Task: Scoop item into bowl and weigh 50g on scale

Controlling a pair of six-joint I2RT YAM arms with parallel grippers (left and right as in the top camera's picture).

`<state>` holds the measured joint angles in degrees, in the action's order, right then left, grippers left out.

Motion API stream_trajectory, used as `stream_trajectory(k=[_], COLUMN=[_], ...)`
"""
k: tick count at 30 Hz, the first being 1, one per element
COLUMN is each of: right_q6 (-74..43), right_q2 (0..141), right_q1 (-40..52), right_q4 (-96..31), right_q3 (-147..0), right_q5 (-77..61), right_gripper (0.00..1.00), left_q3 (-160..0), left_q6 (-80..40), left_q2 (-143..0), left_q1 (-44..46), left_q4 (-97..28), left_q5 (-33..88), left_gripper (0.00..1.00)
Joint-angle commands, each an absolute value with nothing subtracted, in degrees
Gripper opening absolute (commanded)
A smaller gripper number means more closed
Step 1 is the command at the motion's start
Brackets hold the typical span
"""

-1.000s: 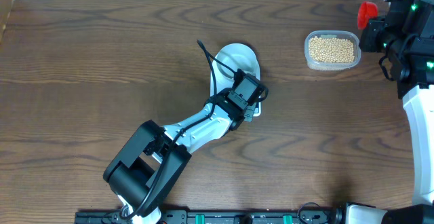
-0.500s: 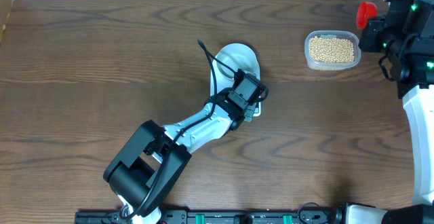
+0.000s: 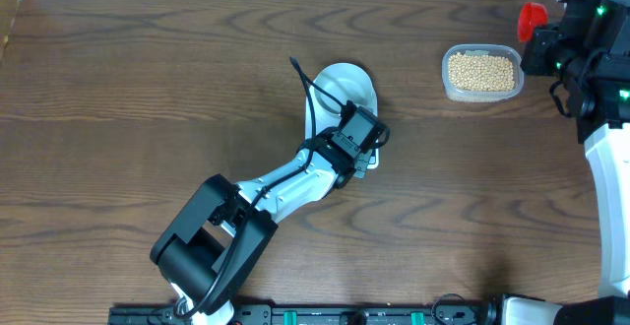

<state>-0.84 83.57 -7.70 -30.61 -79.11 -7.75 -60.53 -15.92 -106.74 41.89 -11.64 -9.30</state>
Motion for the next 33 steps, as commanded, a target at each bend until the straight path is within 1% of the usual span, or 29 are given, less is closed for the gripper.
stream_trajectory(k=[1,33], right_q6=[-1.65,-1.65], right_q2=[83.59,83.59], right_q1=[-8.16,-8.16], right_q4=[-30.65,-30.65], right_q3=[-80.14,-80.14], right_q5=[-8.1,-8.1], right_gripper=[0.01,0.01], left_q3=[-60.12,-60.14], left_q6=[-14.57,-12.64], left_q2=[-109.3,-109.75], left_q1=[41.69,42.3], left_q4=[-13.45,-12.58], left_q5=[-9.56,-9.39], left_gripper=[0.08,0.07])
